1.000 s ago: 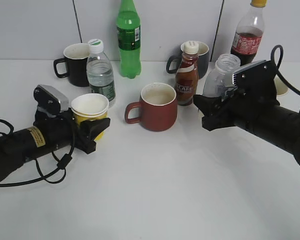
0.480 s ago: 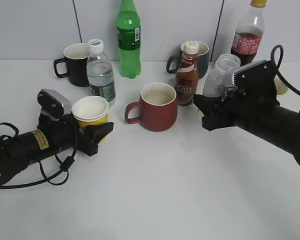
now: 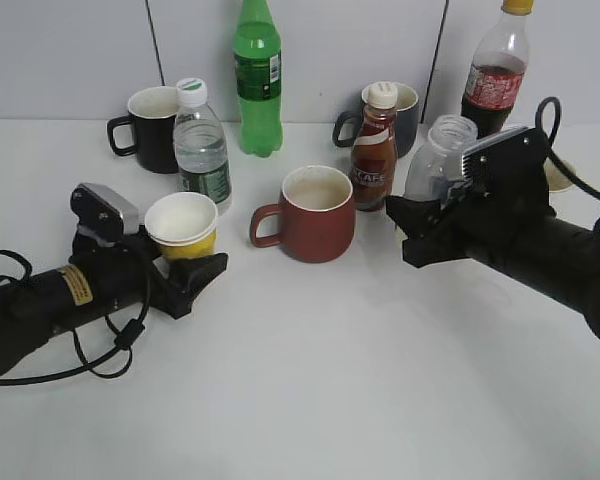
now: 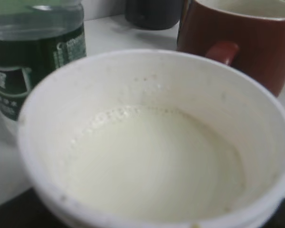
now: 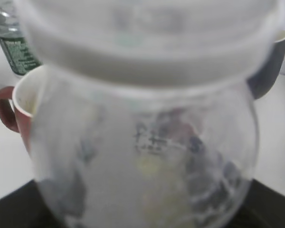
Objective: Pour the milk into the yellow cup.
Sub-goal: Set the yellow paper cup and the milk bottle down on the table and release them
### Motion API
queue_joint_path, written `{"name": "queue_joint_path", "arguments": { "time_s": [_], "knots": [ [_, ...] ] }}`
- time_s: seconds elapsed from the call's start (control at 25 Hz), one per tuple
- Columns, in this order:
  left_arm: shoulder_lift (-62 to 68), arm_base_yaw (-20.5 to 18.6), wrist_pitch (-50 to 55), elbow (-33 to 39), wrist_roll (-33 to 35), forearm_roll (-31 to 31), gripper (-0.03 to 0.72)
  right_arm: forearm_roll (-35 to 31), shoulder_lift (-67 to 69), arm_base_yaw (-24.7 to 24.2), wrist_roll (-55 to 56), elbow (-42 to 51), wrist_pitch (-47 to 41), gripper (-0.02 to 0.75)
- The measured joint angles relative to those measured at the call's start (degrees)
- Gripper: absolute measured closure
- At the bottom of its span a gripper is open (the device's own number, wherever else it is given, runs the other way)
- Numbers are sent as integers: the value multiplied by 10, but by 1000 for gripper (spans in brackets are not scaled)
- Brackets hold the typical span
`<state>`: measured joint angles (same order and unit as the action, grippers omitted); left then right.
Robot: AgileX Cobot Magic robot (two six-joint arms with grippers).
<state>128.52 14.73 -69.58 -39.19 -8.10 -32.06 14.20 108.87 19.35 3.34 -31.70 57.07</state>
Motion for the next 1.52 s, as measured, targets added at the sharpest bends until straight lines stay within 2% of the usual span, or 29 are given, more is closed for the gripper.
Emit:
{"name": "queue_joint_path", "arguments": {
  "time_s": [0.24, 0.64, 1.04, 1.12, 1.32, 1.52],
  "knots": [
    [-31, 0, 1, 33, 0, 24, 101, -20, 29, 0, -21, 0, 15, 298],
    [-44, 0, 0, 73, 0, 29, 100, -65, 102, 0, -43, -6, 56, 298],
    [-78, 0, 2, 101, 0, 54, 100, -68, 110, 0, -54, -7, 70, 298],
    [-83, 0, 1, 106, 0, 55, 100, -68, 110, 0, -56, -7, 70, 278],
    [-85, 0, 1, 121, 0, 55, 100, -69, 110, 0, -59, -7, 63, 172],
    [-85, 0, 1, 129, 0, 56, 100, -69, 110, 0, -59, -7, 48, 154]
  ]
}}
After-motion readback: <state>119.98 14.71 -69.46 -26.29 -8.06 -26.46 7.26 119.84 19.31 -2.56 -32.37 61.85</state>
